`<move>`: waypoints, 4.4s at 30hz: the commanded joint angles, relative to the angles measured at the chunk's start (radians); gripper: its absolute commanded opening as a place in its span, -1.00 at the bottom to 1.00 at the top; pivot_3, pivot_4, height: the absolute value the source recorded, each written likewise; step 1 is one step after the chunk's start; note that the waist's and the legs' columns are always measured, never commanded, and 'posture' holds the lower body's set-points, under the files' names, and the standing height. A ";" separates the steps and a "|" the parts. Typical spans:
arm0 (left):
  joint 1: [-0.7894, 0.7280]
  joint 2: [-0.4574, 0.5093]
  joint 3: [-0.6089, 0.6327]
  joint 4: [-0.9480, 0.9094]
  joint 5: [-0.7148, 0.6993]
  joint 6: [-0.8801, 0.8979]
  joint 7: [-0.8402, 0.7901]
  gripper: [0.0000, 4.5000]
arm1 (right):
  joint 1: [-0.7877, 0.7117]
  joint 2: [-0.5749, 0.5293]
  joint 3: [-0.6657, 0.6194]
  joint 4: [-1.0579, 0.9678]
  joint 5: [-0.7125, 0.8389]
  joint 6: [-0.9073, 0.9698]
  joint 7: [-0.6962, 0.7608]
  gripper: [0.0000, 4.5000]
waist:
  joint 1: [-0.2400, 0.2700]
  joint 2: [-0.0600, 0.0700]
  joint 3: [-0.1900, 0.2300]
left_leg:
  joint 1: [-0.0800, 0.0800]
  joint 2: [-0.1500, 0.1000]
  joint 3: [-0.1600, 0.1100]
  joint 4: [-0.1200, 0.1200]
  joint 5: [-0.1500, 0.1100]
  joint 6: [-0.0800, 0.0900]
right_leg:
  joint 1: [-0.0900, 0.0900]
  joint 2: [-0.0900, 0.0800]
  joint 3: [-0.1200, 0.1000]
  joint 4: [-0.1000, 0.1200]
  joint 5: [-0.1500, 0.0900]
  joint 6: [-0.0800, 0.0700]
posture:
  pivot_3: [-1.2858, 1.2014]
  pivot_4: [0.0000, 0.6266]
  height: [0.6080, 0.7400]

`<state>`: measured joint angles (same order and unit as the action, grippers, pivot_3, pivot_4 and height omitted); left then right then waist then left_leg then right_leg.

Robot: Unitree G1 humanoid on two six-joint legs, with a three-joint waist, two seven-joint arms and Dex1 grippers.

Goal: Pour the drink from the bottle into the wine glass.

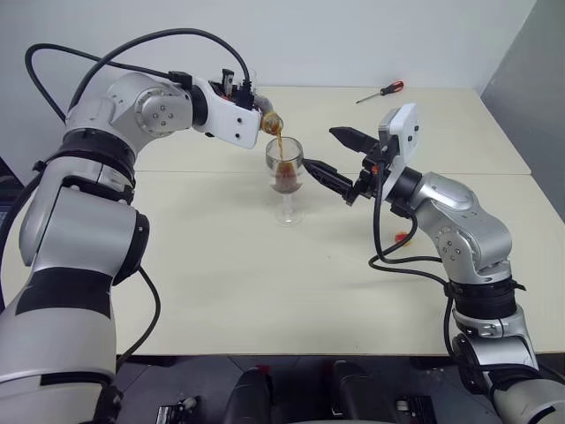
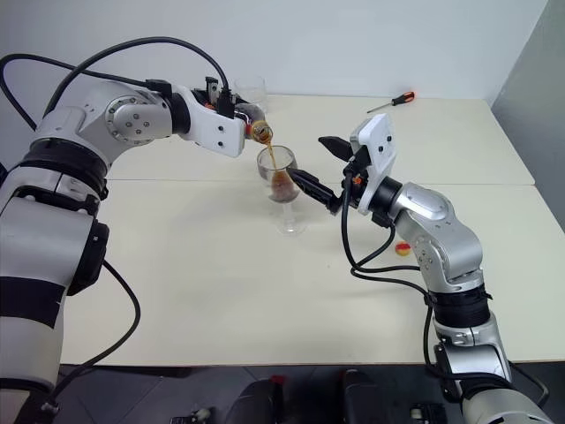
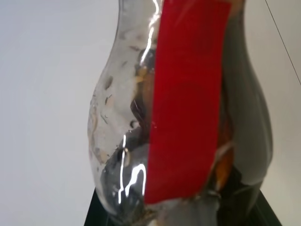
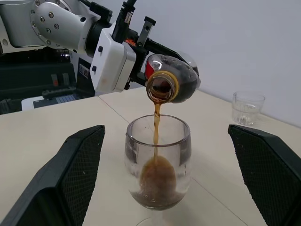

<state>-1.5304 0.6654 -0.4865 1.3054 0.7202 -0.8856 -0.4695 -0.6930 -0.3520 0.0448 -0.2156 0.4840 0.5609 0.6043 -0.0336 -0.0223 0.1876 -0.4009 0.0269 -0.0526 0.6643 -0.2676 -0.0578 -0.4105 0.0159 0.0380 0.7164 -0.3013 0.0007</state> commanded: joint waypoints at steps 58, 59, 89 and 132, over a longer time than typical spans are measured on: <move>-0.068 0.019 -0.019 -0.005 0.020 -0.012 0.045 -0.49 | -0.030 -0.004 -0.019 -0.025 0.000 -0.015 0.004 1.00 | 0.000 0.000 0.000 | 0.000 0.000 0.000 0.000 0.000 0.000 | 0.000 0.000 0.000 0.000 0.000 0.000 | 0.03 -0.52 1.00; -0.068 0.019 -0.019 -0.005 0.020 -0.012 0.045 -0.49 | -0.030 -0.004 -0.019 -0.025 0.000 -0.015 0.003 1.00 | 0.000 0.000 0.000 | 0.000 0.000 0.000 0.000 0.000 0.000 | 0.000 0.000 0.000 0.000 0.000 0.000 | 0.03 -0.52 1.00; -0.014 -0.054 0.153 -0.005 -0.247 0.041 -0.213 -0.49 | -0.021 0.000 -0.018 -0.023 -0.002 -0.020 0.000 1.00 | 0.000 0.000 0.000 | 0.000 0.000 0.000 0.000 0.000 0.000 | 0.000 0.000 0.000 0.000 0.000 0.000 | 0.03 -0.52 1.00; 0.666 -0.099 0.839 -0.735 -0.977 0.963 -0.016 -0.49 | 0.099 -0.083 -0.004 -0.265 0.271 0.164 0.137 1.00 | -0.015 0.000 0.000 | -0.001 0.004 -0.005 0.003 0.000 0.000 | 0.000 -0.004 0.001 0.002 0.000 0.000 | 0.03 -0.52 1.00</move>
<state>-0.8636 0.5598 0.3171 0.6643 -0.2208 0.0666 -0.5151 -0.5964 -0.4275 0.0456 -0.4352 0.7355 0.7373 0.7293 -0.0483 -0.0225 0.1872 -0.4015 0.0305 -0.0579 0.6672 -0.2674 -0.0580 -0.4096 0.0120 0.0391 0.7179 -0.3012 0.0005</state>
